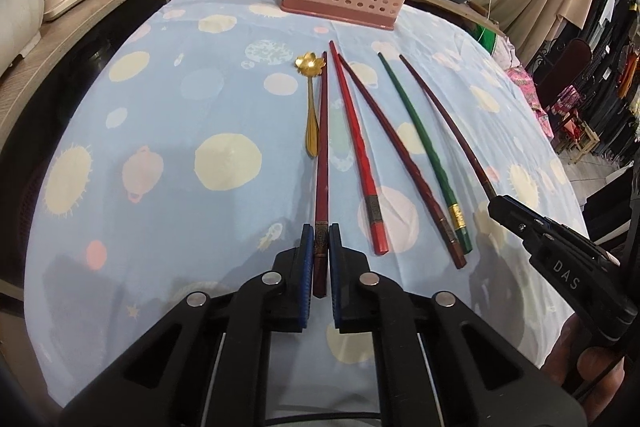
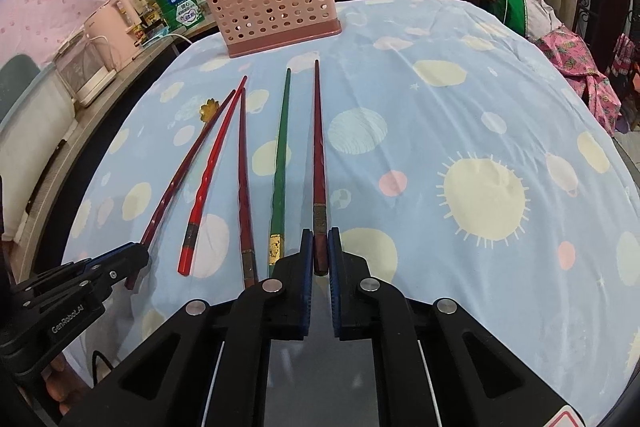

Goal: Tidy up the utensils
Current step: 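Lift both dark red chopsticks and carry them toward the pink holder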

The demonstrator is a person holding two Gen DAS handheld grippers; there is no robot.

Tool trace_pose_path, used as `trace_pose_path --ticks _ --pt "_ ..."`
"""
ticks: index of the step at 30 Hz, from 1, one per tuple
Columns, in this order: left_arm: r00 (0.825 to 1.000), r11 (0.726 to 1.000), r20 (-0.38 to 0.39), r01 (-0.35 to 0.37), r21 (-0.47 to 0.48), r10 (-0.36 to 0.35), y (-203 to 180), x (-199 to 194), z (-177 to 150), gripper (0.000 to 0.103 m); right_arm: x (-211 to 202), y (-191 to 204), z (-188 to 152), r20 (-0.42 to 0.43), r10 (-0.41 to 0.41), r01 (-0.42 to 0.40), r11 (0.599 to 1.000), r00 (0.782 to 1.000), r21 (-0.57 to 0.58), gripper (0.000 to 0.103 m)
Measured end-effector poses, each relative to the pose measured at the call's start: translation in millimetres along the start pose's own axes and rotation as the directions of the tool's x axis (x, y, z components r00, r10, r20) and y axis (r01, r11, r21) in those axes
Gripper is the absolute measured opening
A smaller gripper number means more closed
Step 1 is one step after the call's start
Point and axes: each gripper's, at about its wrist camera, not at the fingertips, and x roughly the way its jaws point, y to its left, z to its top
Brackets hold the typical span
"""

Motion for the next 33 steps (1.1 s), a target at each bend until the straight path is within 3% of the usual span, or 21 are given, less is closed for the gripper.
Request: trace_pose_path --ticks 15,33 --pt "0.986 1.0 0.165 0.029 -0.012 -0.027 -6.0 -66.8 47.9 0.007 -61.1 -9.3 42.0 0.158 0.033 -0.043 0.998 0.987 0.056 0.007" --pt "0.933 1.0 0.358 0.018 0.022 -0.025 -17.4 -111.6 150.7 0.007 -116.6 -7.3 127.4 0.353 0.056 -0.081 0.995 0.934 0.057 0.007"
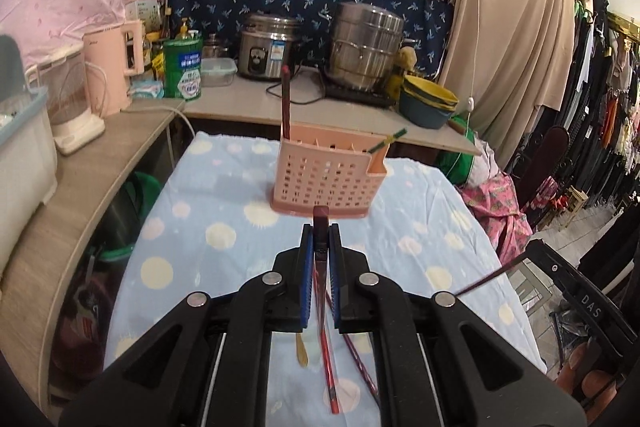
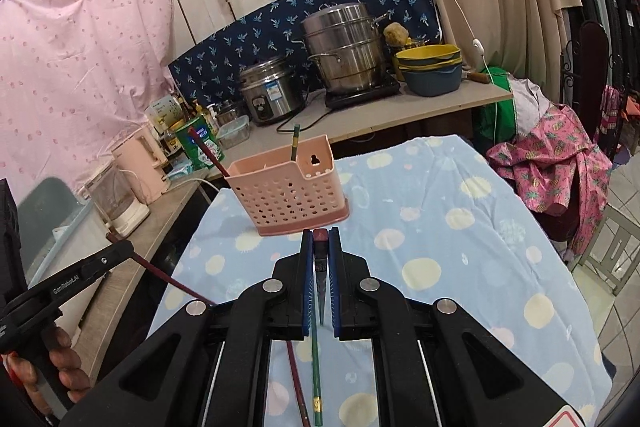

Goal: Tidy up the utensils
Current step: 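Lift both dark red chopsticks and carry them toward the pink holder, then lower both held dark red chopsticks into the pink holder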

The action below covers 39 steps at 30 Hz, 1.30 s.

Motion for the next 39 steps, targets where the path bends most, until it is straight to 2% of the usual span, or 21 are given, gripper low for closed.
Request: trace_pose_path --ticks 6,13,24,31,39 --pt "0.998 1.0 0.057 0.0 0.021 -0.001 -7.7 -1.2 30.9 0.007 2.2 4.9 23.6 0.044 0.007 -0.007 1.0 0.999 -0.006 0.007" --pt "0.99 1.0 0.143 -0.003 0.022 0.0 -13.9 -0.8 78.5 0.007 9.6 12.3 60.6 0.107 0.055 -0.057 0.998 0.993 0.012 0.007" --pt "0.961 0.999 0.276 -0.021 0.045 0.008 -22.7 13.9 152.0 0.007 36.6 33.2 134.6 0.261 0.098 -0.107 0.994 0.96 0.018 0.007" --pt "0.953 0.998 0.304 -0.029 0.047 0.014 -19.0 41.5 182.2 0.007 73.8 48.4 169.3 0.305 0.092 -0.101 0.995 0.948 0.012 0.007" --pt "0.961 0.998 0.275 -0.049 0.042 0.036 -8.0 79.1 189.1 0.007 125.7 56.6 174.2 0.264 0.072 -0.072 0.997 0.962 -0.007 0.007"
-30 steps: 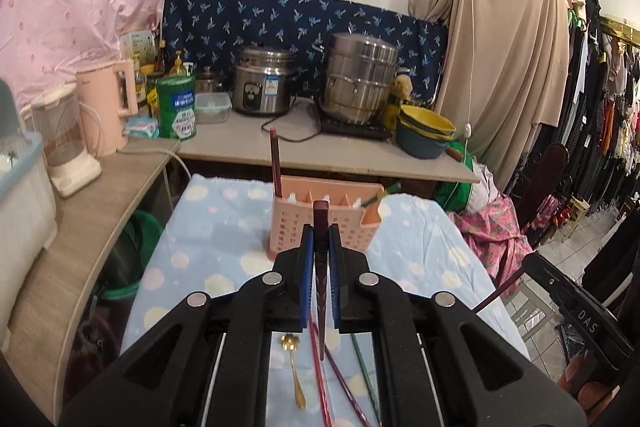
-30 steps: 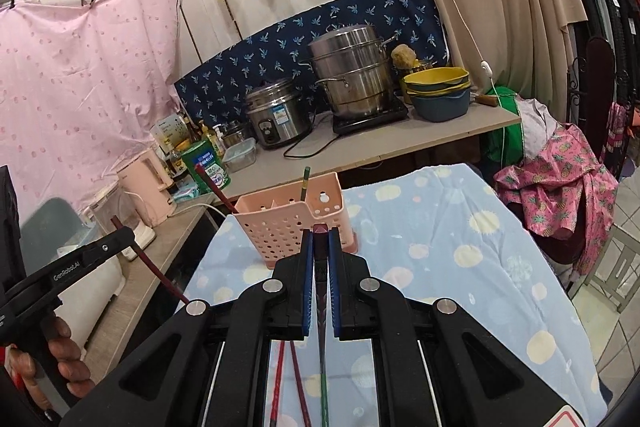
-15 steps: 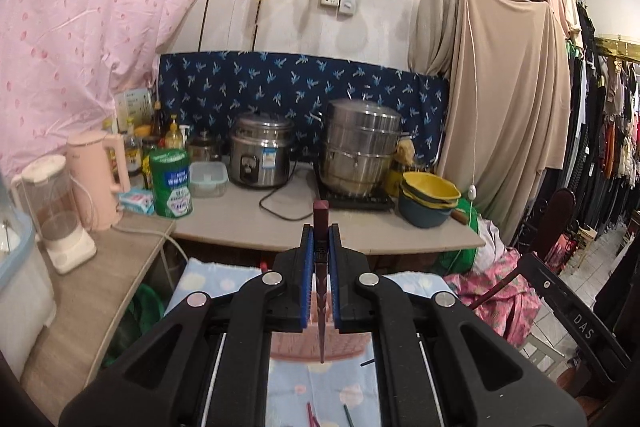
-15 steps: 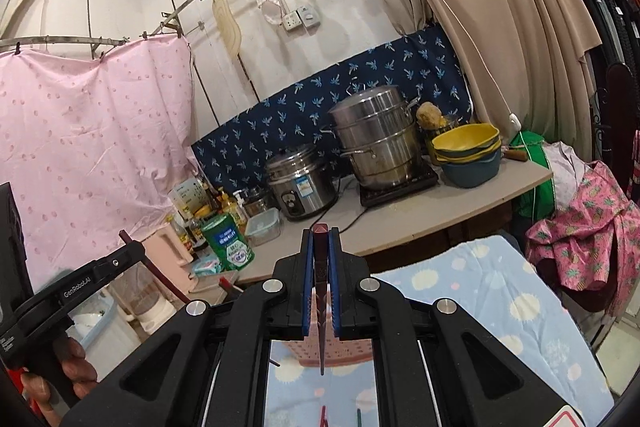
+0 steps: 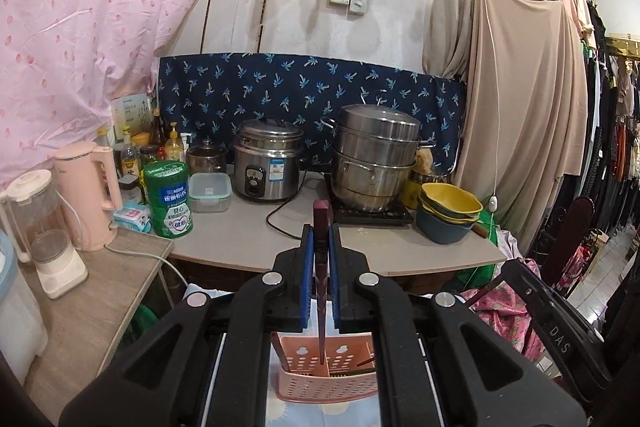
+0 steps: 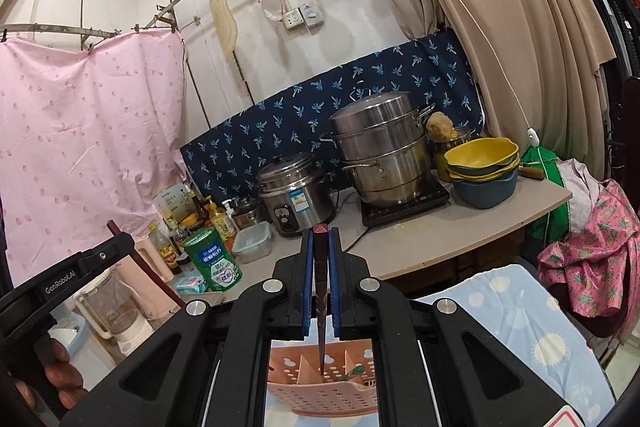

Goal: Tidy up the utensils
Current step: 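Lower both held dark red chopsticks into the pink holder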

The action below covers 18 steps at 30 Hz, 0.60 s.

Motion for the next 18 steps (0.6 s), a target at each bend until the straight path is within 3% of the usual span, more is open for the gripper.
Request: trace_pose_path --ticks 18 --pt "0.995 1.0 -0.098 -0.002 -0.001 0.002 3.0 34.8 -31.0 0.007 44.1 -4.5 -38.3 -0.123 -0.019 0.017 1.0 0.992 -0.012 0.007"
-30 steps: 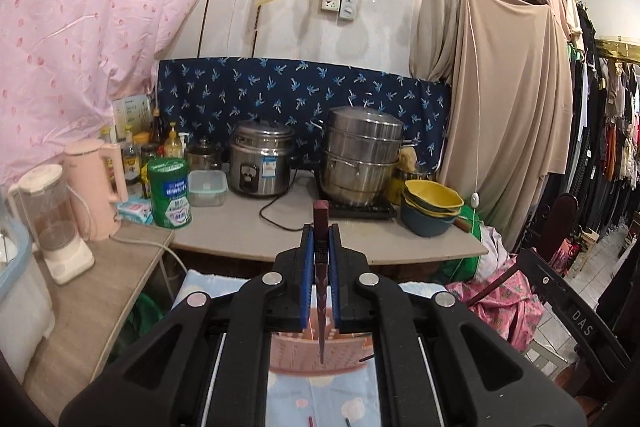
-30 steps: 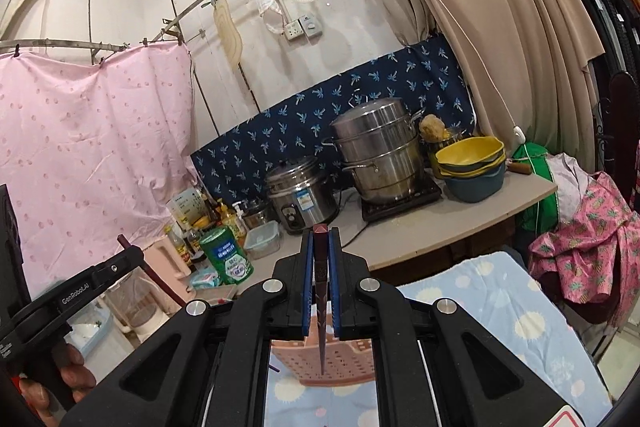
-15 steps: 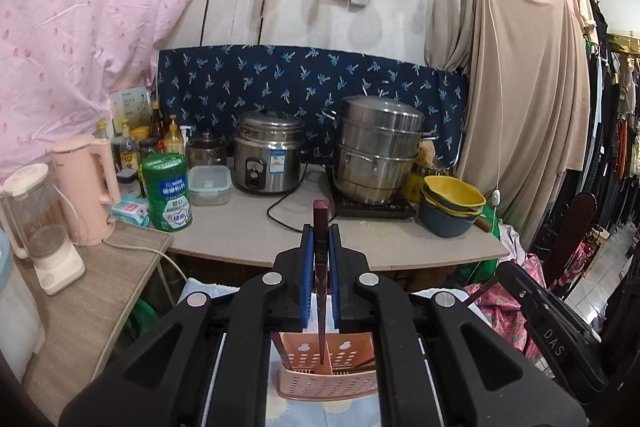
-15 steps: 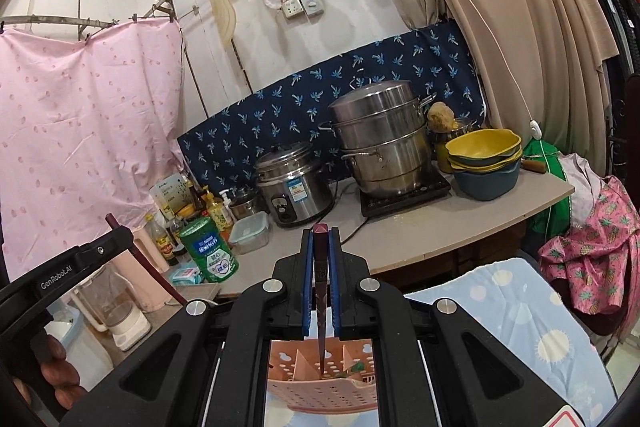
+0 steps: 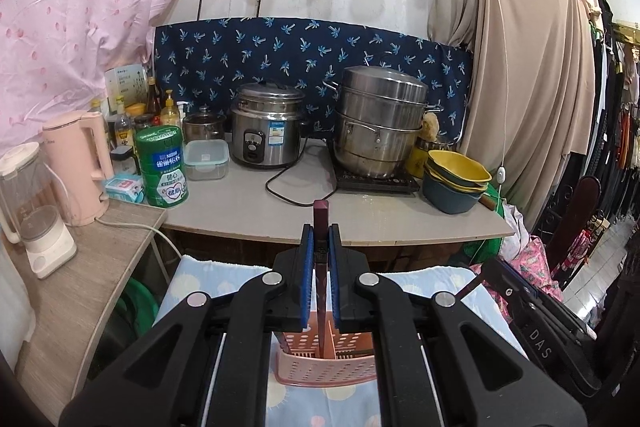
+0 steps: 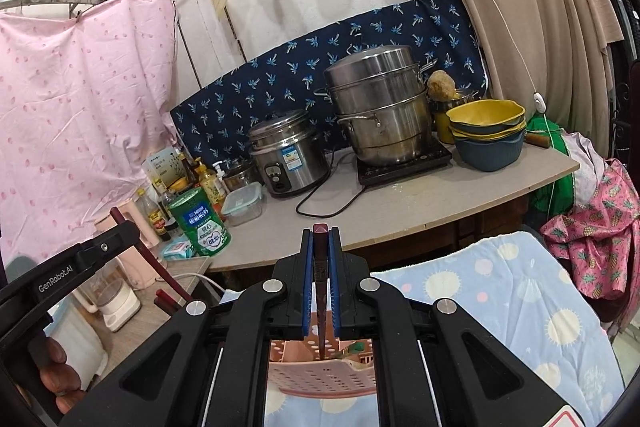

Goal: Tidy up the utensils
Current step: 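Lower both held dark red chopsticks into the pink holder, then open both grippers to release the chopsticks into the pink holder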

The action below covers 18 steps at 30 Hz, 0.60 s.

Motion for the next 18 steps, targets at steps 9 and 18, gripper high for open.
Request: trace_pose_path --ticks 9,18 --pt "1.0 1.0 -0.014 -0.004 0.0 0.004 -1.3 2.7 -6.7 0.012 2.2 -2.6 -9.9 -0.022 -0.009 0.008 1.0 1.0 -0.013 0.013" --pt "1.0 1.0 -0.024 -0.006 -0.008 0.006 -0.1 -5.3 -12.8 0.019 -0.7 -3.8 -12.6 -0.026 -0.01 0.009 1.0 1.0 -0.016 0.013"
